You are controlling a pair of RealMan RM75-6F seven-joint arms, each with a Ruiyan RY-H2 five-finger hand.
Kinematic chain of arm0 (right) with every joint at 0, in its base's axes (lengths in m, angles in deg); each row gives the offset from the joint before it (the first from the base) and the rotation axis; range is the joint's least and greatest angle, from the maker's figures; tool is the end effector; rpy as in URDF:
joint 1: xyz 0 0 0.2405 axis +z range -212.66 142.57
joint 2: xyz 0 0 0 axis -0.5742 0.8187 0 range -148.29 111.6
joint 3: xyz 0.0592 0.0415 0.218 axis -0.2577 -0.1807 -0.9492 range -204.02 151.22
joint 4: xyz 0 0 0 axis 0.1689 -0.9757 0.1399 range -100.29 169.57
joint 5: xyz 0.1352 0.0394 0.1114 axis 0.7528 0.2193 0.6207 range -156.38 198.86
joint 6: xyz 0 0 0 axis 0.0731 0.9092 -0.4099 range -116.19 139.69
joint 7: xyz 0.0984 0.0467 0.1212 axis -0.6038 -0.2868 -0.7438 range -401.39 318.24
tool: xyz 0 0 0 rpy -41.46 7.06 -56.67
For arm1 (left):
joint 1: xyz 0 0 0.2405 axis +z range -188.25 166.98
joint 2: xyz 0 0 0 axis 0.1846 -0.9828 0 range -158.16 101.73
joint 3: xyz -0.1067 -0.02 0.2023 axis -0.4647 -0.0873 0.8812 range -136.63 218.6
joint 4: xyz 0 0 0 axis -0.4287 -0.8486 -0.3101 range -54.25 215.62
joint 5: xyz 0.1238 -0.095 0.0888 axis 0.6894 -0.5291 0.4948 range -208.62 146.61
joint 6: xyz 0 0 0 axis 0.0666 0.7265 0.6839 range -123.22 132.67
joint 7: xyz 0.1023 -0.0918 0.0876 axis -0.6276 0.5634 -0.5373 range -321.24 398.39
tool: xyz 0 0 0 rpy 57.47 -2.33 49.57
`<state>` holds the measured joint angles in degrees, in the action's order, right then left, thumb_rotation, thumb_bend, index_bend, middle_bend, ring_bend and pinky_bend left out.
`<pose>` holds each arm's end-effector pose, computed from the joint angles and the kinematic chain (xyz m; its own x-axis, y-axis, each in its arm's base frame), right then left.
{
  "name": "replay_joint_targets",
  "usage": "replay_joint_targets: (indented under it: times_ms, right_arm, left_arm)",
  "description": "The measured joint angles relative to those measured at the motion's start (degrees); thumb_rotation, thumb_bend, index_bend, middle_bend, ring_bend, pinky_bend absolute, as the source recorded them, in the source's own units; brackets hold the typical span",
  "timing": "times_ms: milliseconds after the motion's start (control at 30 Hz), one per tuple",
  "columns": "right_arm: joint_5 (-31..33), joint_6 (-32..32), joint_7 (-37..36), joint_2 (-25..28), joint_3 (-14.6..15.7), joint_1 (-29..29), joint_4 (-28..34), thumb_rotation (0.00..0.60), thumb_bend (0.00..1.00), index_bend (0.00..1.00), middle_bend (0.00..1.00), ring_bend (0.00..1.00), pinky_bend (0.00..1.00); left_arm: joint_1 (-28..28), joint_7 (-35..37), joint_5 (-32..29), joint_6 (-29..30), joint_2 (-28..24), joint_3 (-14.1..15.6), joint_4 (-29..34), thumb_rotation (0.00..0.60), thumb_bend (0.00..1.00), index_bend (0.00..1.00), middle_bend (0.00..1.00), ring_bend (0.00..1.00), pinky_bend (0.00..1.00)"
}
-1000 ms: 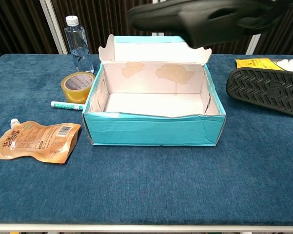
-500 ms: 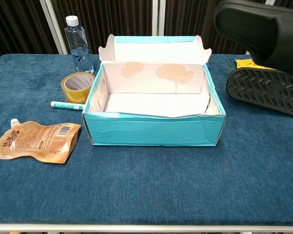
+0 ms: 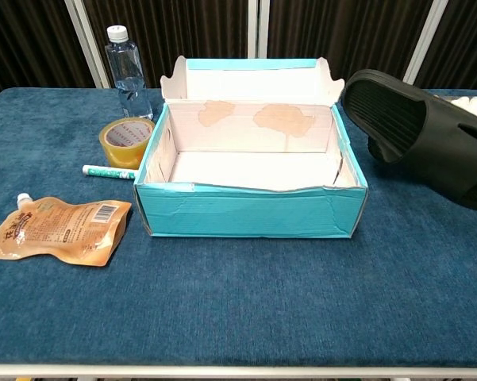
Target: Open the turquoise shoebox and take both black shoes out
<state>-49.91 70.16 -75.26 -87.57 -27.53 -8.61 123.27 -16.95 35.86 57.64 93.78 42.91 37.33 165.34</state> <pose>-0.2573 -0.2804 0.0960 -0.2139 -0.3509 0.9116 -0.9762 0.1118 -0.1860 -0.2711 0.2052 0.1603 0.4444 -0.0950 0.8908 0.8900 -0.0665 -0.4511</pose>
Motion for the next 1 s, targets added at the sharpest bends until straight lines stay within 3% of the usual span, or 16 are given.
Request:
replay_joint_targets:
  times_ms: [233,333,467,533,600,833,1000]
  right_arm:
    - [0.81,-3.97,-0.83,-1.96,-1.81,0.61,-0.22,0.600,0.80,0.50,0.48,0.46,0.35]
    - [0.93,-5.90,-0.73,-2.23,-2.39,1.19,-0.14,0.600,0.63,0.32,0.39,0.38,0.29]
    - [0.35,-7.13,1.06,-1.88,-2.68,1.79,0.75,0.600,0.28,0.01,0.10,0.11,0.09]
    - [0.07,-7.49,2.53,-1.29,-2.68,1.95,1.58,0.600,0.13,0.00,0.01,0.01,0.01]
    - [-0.01,-7.59,4.34,-0.65,-2.65,1.97,2.38,0.600,0.04,0.00,0.00,0.00,0.00]
    - [-0.37,-5.53,8.07,1.89,-2.74,0.71,6.08,0.600,0.03,0.00,0.00,0.00,0.00]
    - [-2.97,0.73,11.79,3.73,-3.14,-1.20,7.68,0.600,0.06,0.00,0.01,0.00,0.00]
  left_arm:
    - [-0.24,0.11,0.16,-0.13,0.04,-0.03,-0.17,0.600,0.02,0.23,0.18,0.08,0.11]
    - [-0.20,0.23,0.11,-0.08,0.04,-0.01,-0.24,0.600,0.02,0.23,0.18,0.08,0.11]
    - [-0.09,0.33,0.05,0.00,0.09,0.08,-0.35,0.600,0.02,0.23,0.18,0.08,0.11]
    - [-0.07,0.44,-0.01,0.01,0.16,0.07,-0.45,0.600,0.02,0.23,0.18,0.08,0.11]
    - [-0.09,0.59,-0.06,-0.04,0.27,0.07,-0.59,0.600,0.02,0.23,0.18,0.08,0.11]
    - [-0.02,1.02,0.05,0.24,0.42,0.11,-1.05,0.600,0.02,0.23,0.18,0.08,0.11]
    - [0.09,1.25,-0.04,0.44,0.42,0.04,-1.21,0.600,0.02,0.23,0.18,0.08,0.11]
